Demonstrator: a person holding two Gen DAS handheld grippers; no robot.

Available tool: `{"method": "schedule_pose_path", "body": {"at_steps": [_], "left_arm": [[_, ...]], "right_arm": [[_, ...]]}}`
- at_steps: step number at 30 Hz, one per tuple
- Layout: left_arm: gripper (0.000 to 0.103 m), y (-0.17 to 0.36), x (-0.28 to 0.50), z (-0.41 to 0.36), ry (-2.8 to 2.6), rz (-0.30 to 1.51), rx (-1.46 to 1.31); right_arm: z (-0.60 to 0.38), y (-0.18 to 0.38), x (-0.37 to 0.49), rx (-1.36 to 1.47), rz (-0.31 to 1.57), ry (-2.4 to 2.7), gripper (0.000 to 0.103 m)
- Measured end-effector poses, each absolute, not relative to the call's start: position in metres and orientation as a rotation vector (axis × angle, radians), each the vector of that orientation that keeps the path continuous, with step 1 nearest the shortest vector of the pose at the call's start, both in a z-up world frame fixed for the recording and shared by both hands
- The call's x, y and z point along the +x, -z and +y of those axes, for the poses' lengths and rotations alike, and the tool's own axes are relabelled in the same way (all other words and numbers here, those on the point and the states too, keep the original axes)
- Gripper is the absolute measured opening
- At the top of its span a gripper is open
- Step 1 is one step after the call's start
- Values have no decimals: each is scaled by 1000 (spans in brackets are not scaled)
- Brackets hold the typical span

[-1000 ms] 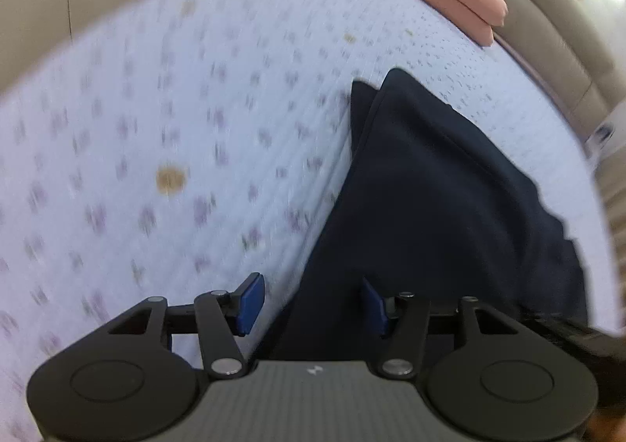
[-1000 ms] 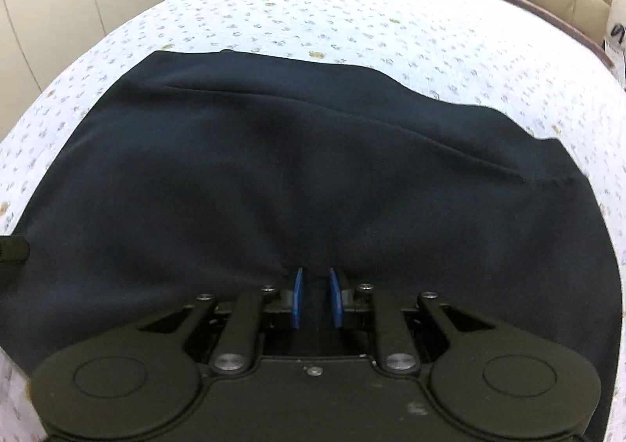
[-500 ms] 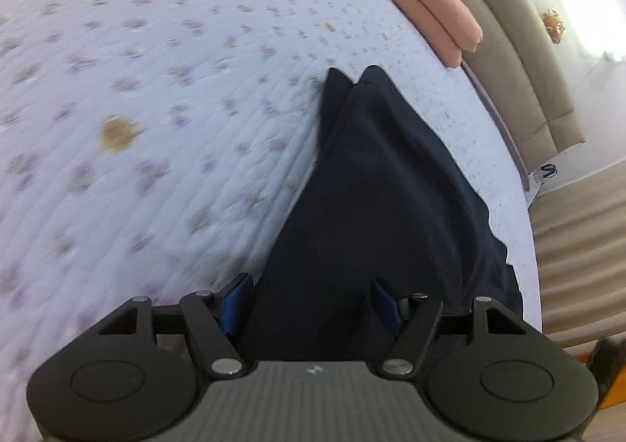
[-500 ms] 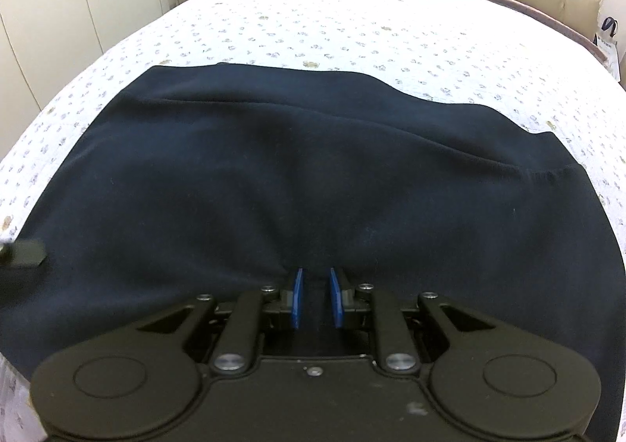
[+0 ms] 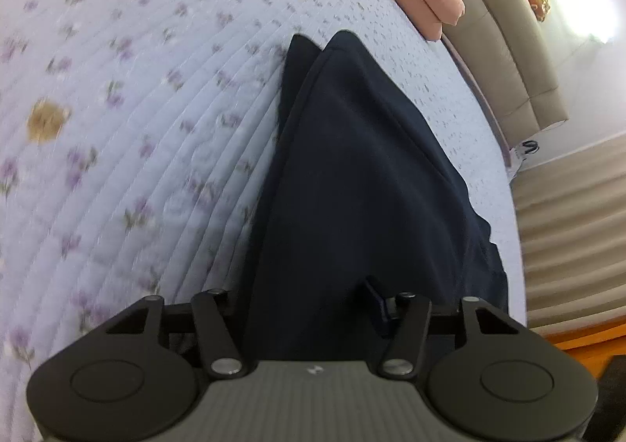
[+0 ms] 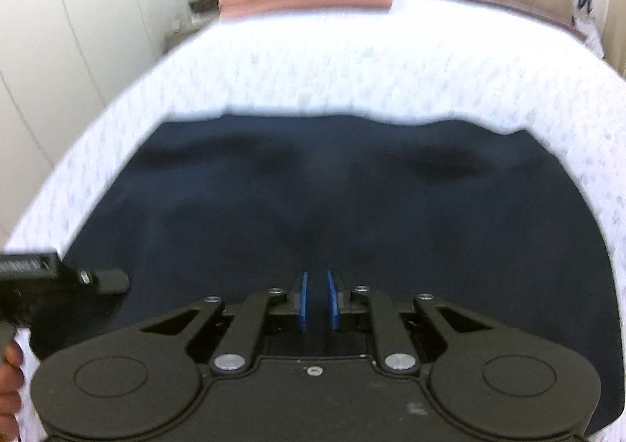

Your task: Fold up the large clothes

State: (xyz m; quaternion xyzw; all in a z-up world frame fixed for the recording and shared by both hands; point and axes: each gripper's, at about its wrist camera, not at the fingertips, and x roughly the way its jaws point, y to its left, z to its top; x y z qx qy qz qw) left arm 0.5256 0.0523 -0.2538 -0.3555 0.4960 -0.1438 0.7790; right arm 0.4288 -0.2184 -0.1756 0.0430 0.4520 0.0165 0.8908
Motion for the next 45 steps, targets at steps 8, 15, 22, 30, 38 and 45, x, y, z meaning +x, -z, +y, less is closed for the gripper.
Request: {"method": "schedule_pose_path", "body": {"at_steps": [8,15,22,30,38,45], "left_arm": [[16,259,533,30,345,1008,-795],[14,189,523,-11,475,824,-787],[14,113,517,-116,675,682,-750],[15,99,513,-286,881,776,-465],[24,176,496,-399,808,1088,111],[40,137,482,-358,812,974,-118]], "right_arm": [[-244,194,453,178,992,-80,4],[-282,194,449,351,1002,-162,1],[-379,147,416,538,930,-175,20],[-517,134,365,531,929,59,28],[-581,153,344,483,968,248,47],[-583,126,377,430,866,122,78]]}}
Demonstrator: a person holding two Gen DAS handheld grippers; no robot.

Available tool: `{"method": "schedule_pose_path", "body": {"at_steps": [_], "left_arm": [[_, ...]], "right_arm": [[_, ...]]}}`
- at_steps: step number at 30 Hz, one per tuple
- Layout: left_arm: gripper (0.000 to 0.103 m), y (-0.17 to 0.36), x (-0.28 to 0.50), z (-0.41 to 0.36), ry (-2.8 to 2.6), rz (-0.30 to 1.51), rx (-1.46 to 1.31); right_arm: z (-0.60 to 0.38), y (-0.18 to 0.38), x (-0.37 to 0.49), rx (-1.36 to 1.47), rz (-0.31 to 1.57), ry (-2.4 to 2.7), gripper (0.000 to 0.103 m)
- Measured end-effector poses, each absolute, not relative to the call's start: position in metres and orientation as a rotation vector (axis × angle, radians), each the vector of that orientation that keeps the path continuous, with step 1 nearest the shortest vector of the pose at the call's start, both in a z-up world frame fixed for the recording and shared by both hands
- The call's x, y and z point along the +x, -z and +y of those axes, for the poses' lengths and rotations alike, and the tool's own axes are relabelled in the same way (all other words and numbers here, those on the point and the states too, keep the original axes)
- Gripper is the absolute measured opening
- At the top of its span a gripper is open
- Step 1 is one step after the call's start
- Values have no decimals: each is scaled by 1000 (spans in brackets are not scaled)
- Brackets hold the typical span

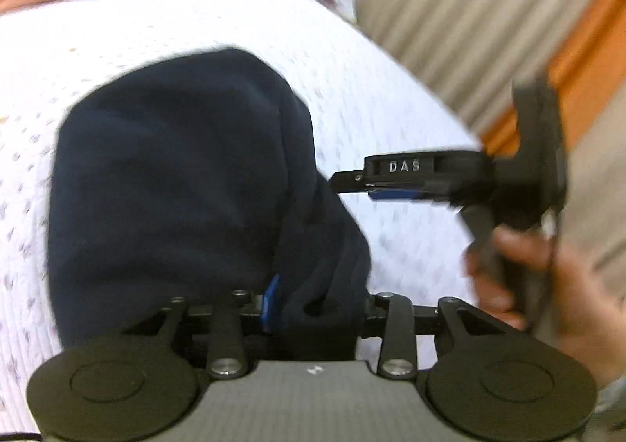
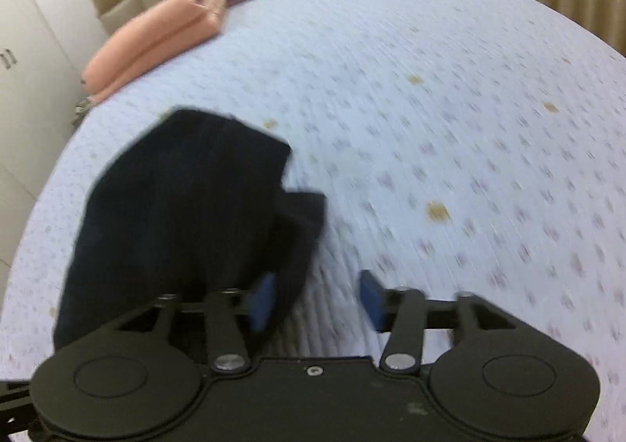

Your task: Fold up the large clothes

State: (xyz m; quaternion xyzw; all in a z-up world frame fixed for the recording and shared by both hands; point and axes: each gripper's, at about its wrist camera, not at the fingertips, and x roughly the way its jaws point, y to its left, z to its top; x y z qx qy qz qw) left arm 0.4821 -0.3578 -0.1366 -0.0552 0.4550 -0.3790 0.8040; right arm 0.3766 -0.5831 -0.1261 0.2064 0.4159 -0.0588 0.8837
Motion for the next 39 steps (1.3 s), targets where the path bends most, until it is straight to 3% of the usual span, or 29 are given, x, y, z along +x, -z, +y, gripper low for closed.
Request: {"method": "schedule_pose_path", "body": {"at_steps": [5,10,12,14,19,20,21,22,23,25,30,33,35,39], "left_arm": [[40,122,478,-319,768,907,-253],[40,133,474,-298,693,934,-334],[33,141,476,-297,658,957,-304],[12,154,481,-298,628,962,-301],[9,160,492,-263,632,989,-493],[9,158,490,-256,635,985,-499],[9,157,489,-254,635,980,-502],[9,155,487,-252,635,968,-502],[9,154,487,-252,627,954,-493],[9,151,485,-245,593,928,-477],[7,153,493,-227,533,910,-482],[6,152,496,-228,534,906,-455],[3,155,494,-236,543,899,-391],[3,164,493,-240,556,909,-386]], "right_arm": [[-587,121,418,588,826,12,82],[-561,111,445,385,840,64,82],[-562,119,452,360,884,92,82],[-569,131,454,440,915,53,84],[-583,160,474,687,954,-98,89],[-578,156,478,711,951,-146,87],[-569,150,482,675,935,-179,69],[-557,143,484,597,926,-206,40],[-542,131,483,526,920,-221,33],[-519,108,481,439,877,-261,23],[-499,65,490,405,724,-242,18],[-492,102,509,316,839,-164,22],[-498,142,516,338,973,-103,46],[-534,148,498,514,975,-38,61]]}}
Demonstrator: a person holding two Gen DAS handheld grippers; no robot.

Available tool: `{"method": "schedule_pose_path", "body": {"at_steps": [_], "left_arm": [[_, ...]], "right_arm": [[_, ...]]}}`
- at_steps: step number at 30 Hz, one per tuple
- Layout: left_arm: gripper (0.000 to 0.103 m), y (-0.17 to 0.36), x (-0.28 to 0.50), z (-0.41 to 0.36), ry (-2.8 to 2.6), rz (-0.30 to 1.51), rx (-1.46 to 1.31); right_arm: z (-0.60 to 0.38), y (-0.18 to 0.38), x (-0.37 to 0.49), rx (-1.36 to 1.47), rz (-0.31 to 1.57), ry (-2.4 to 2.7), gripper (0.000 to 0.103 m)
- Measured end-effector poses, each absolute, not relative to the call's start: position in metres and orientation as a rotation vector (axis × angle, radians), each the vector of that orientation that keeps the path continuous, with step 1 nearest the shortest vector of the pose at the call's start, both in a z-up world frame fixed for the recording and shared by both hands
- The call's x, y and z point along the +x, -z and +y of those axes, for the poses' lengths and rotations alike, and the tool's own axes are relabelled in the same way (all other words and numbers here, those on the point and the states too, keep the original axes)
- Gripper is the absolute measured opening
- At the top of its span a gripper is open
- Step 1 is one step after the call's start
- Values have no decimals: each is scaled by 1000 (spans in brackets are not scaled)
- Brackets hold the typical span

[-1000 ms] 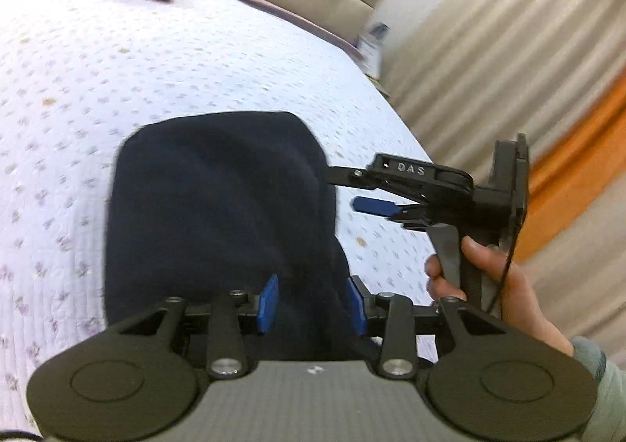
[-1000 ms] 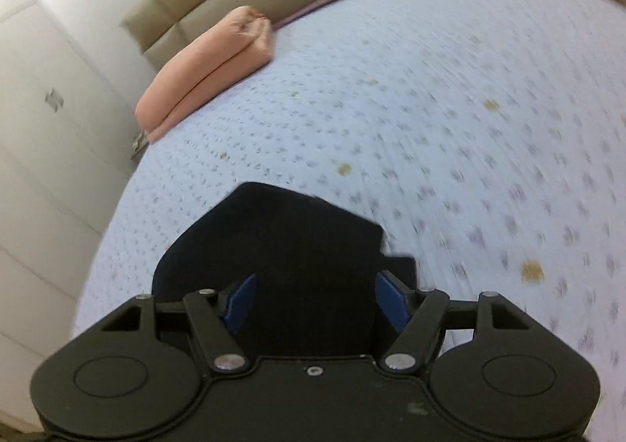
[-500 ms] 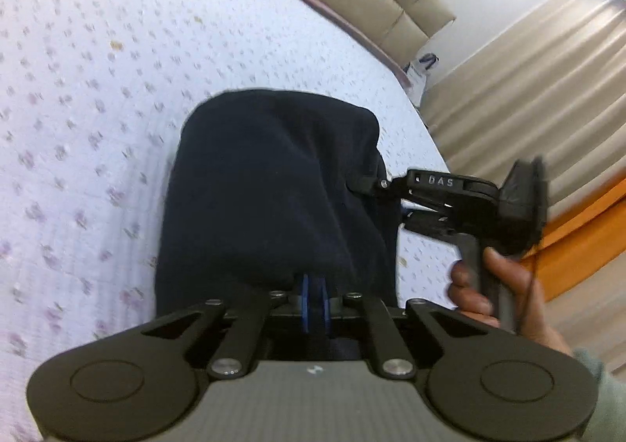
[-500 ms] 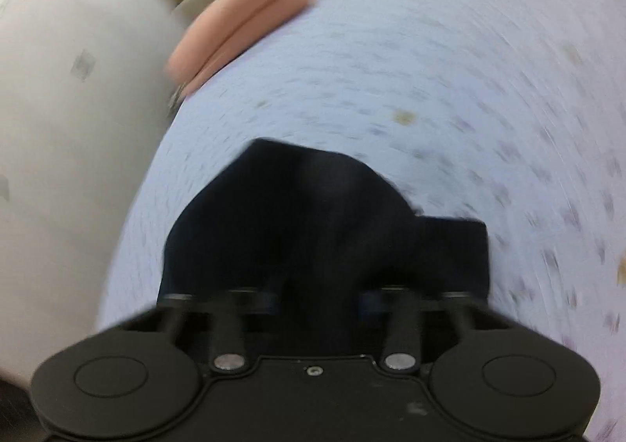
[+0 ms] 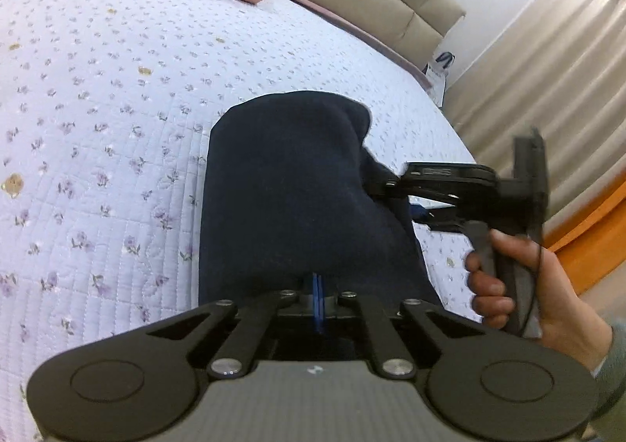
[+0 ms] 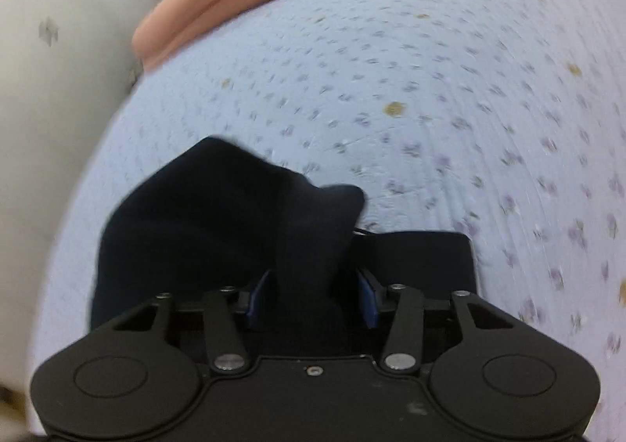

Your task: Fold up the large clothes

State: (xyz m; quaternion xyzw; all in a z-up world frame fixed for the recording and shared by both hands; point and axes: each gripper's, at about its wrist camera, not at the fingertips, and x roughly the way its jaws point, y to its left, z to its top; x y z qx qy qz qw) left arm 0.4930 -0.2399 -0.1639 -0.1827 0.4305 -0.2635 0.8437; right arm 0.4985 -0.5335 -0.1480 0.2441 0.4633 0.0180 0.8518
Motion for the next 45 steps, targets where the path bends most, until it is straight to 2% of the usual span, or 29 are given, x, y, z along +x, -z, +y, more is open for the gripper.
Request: {"method": "schedule_pose_path", "body": {"at_steps": [1,3,4,6,8,9,10,11,12,13,15,16,20,26,27,28,29,32,33,34,37,39,45], "left_arm": [[3,162,494,-239,560,916,-391],[4,156,496,-238,567,924,-399],[10,148,492,-239,580,906,-383],[12,136,484,-246,614,865,-319],[12,129,474,-256,659,858,-274],[12,129,469,-262,697,862,-262],[12,131,464,-269,731,869,-248],[12,135,461,-274,746,877,-230],[12,140,457,-279,756,890,-207],[11,144,454,-281,758,898,-197],[11,156,450,-280,764,923,-233],[9,162,448,-277,766,936,-261],[4,173,439,-273,771,958,-247],[4,168,445,-256,786,980,-313],[4,160,445,-255,797,962,-302],[5,152,443,-257,801,934,-283],[7,141,442,-256,791,892,-264],[8,125,452,-253,721,807,-285],[8,128,458,-252,708,804,-296],[8,134,463,-255,700,823,-288],[7,162,462,-265,712,894,-237],[7,171,460,-257,711,921,-298],[7,165,444,-251,697,915,-264]], "right_arm": [[-540,142,493,525,966,-14,78],[-543,124,481,501,928,-14,76],[-535,112,473,444,903,-24,76],[-512,85,465,318,835,-62,76],[-482,67,466,227,759,-145,68],[-465,63,469,183,731,-186,57],[-449,65,475,147,720,-218,41],[-433,71,484,109,732,-244,31],[-418,83,494,66,764,-259,10],[-407,98,505,32,798,-247,6],[-399,133,523,-20,858,-178,5],[-399,146,528,-35,870,-136,0],[-418,168,536,-84,883,25,0],[-451,130,510,26,847,38,0],[-455,119,492,59,831,11,24],[-455,110,475,86,816,-26,41],[-455,103,459,109,816,-77,42],[-441,106,414,152,883,-161,42],[-438,114,407,158,907,-164,37],[-435,124,398,153,938,-157,33],[-440,152,376,185,1010,-113,32],[-447,161,356,213,1040,-94,26],[-457,165,308,211,1110,-96,26]]}}
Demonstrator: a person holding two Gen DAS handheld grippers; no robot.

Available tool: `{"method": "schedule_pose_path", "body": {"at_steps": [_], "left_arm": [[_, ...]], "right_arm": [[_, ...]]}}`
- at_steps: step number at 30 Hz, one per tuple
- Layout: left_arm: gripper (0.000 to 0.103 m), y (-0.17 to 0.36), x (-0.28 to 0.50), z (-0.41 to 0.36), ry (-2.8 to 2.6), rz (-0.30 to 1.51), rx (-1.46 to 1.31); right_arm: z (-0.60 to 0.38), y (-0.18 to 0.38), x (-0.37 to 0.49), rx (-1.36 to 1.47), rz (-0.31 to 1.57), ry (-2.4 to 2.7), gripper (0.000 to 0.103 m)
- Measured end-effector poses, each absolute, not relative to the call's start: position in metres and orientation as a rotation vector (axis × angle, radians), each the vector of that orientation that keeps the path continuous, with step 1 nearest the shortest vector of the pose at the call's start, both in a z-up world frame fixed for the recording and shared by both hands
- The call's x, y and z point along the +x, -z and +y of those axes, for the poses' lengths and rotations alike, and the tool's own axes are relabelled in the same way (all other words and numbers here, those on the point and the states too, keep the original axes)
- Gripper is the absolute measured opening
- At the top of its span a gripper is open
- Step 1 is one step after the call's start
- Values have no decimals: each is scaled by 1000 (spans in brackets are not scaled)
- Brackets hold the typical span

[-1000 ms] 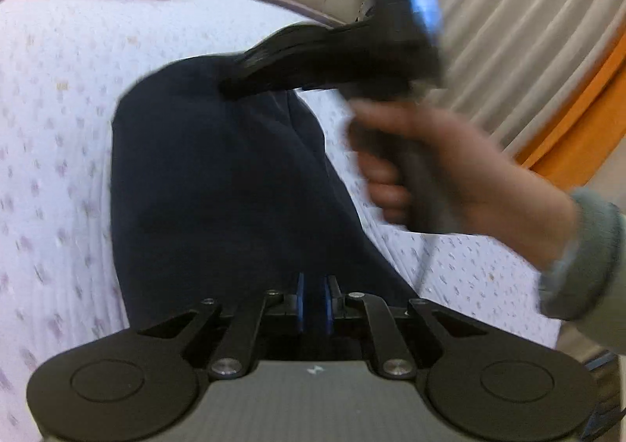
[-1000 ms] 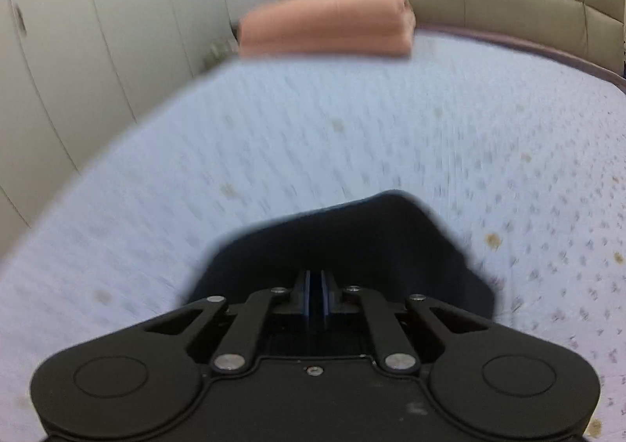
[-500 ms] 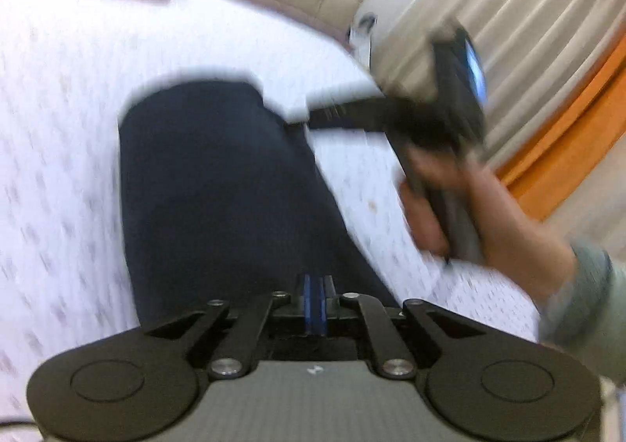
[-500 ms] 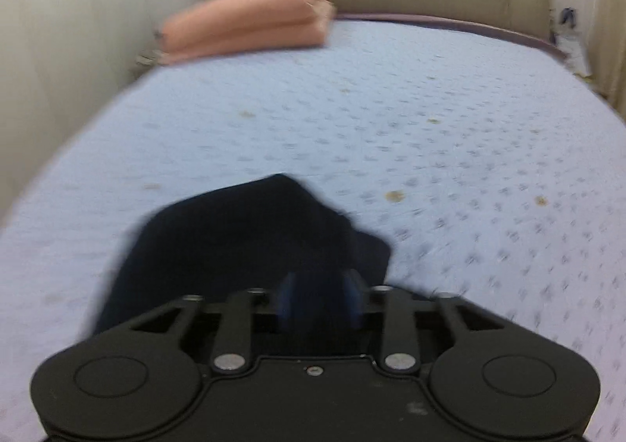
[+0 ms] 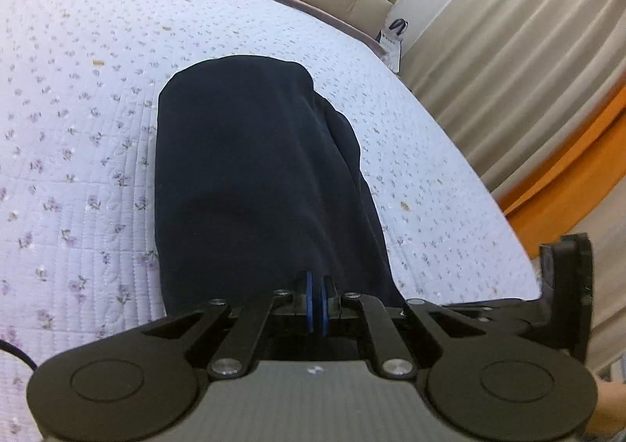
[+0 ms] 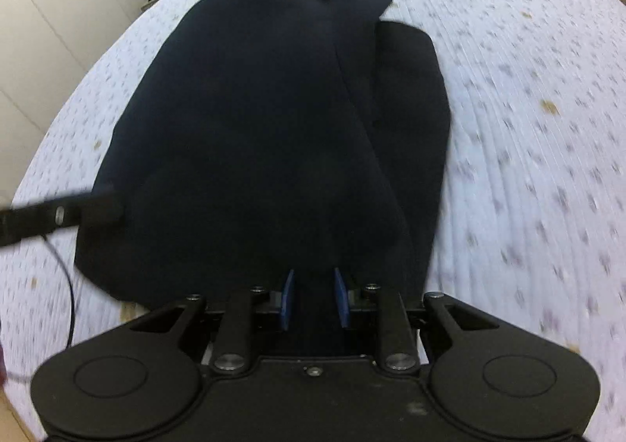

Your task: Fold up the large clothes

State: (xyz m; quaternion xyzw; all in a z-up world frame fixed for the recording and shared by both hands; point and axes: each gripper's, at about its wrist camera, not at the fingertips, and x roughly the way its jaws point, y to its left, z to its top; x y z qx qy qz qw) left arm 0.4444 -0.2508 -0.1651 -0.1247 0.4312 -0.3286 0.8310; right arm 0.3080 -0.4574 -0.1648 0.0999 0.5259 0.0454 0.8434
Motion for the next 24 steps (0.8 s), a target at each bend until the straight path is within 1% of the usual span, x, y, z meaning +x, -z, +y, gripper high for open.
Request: {"method": "schedule_pose_path", "body": {"at_steps": [6,7,8,9,10,11,13,14,15,16,17,18,19,20,22,24], "left_arm": [[7,151,434,-257,664,881,-185],[7,147,433,-257,650,873,-182],[10,143,431,-258,630,862,-178],[13,139,430,-258,604,839,-170],[23,136,429,-260,578,806,-156],[31,134,430,-261,553,776,-144],[33,134,436,-265,525,755,-129],[31,135,441,-267,525,762,-132],[31,137,445,-268,528,763,-141],[30,137,446,-270,532,762,-146],[30,138,447,-271,538,762,-141],[30,138,447,-274,539,758,-127],[30,139,446,-275,536,754,-114],[29,140,446,-275,533,757,-108],[29,141,445,-273,519,761,-112],[28,140,446,-270,506,761,-123]], "right_arm": [[-470,146,299,230,1126,-96,26],[-475,141,302,234,1107,-93,33],[-477,134,305,233,1075,-83,36],[-480,129,311,236,1038,-79,48],[-481,124,318,244,989,-86,51],[-480,120,329,246,938,-92,51],[-472,116,354,203,860,-84,51],[-466,115,368,177,808,-90,49],[-460,118,380,160,770,-95,41],[-455,124,397,148,748,-108,29],[-453,130,412,144,742,-118,23],[-451,139,428,131,751,-128,20],[-450,150,442,95,775,-124,7],[-451,158,451,57,792,-107,0],[-467,164,454,41,789,-50,0],[-481,157,451,105,810,-19,0]]}}
